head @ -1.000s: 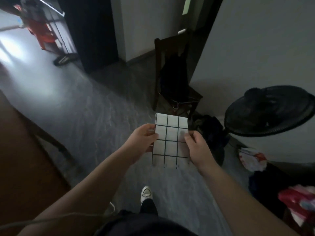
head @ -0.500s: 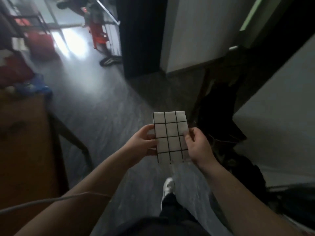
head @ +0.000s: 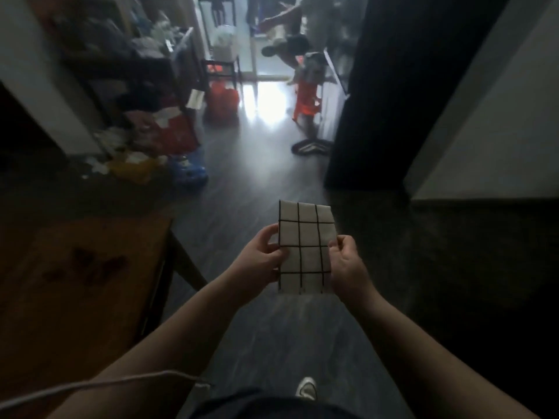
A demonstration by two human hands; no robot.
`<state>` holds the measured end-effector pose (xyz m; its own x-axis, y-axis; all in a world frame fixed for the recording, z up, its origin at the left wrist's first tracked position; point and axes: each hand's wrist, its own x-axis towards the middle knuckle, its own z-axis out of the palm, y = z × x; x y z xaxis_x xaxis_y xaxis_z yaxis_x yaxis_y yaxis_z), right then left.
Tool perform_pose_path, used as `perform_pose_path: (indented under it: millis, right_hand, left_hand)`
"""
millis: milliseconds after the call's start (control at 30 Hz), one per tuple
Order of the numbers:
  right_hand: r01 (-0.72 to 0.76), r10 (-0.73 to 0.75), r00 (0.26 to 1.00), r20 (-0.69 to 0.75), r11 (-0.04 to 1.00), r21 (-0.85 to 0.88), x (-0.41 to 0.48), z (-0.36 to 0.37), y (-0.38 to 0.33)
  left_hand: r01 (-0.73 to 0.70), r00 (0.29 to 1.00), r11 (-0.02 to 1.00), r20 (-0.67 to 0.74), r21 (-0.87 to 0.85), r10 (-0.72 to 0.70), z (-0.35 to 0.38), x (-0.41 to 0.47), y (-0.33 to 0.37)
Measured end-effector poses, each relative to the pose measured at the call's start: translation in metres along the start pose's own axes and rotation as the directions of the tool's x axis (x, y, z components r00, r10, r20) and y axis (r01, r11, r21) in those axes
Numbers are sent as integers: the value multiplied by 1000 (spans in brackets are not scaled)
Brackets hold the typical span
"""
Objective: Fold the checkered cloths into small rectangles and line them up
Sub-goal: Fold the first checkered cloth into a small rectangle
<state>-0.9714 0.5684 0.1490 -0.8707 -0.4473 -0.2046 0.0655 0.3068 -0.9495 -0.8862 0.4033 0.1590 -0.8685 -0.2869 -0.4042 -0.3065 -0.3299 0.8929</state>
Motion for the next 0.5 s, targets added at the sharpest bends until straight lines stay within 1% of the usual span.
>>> perform_pose_path:
  millis: [100,233,333,400,500]
  right_hand:
    - [37,-32,994,102,998,-44,62,33,-26]
    - [84,-64,972,226,993,-80,136,80,-57]
    - [63,-42,949,313,996,-59,195,122,-79]
    - [54,-31,936,350,997,-54,229,147,-92]
    - [114,-67,909,412,989,-90,290,198,-115]
  left_hand:
    - [-54,990,997,-132,-62,46,-31,28,27]
    - [-98,966,989,-250,-112,67,-82,65,54]
    - [-135,947,981,-310,-142,86,-130,101,73]
    - [-145,942,977,-325,-158,87,-158,124,85]
    - [-151,925,971,-372,-187,72,-216,168,107]
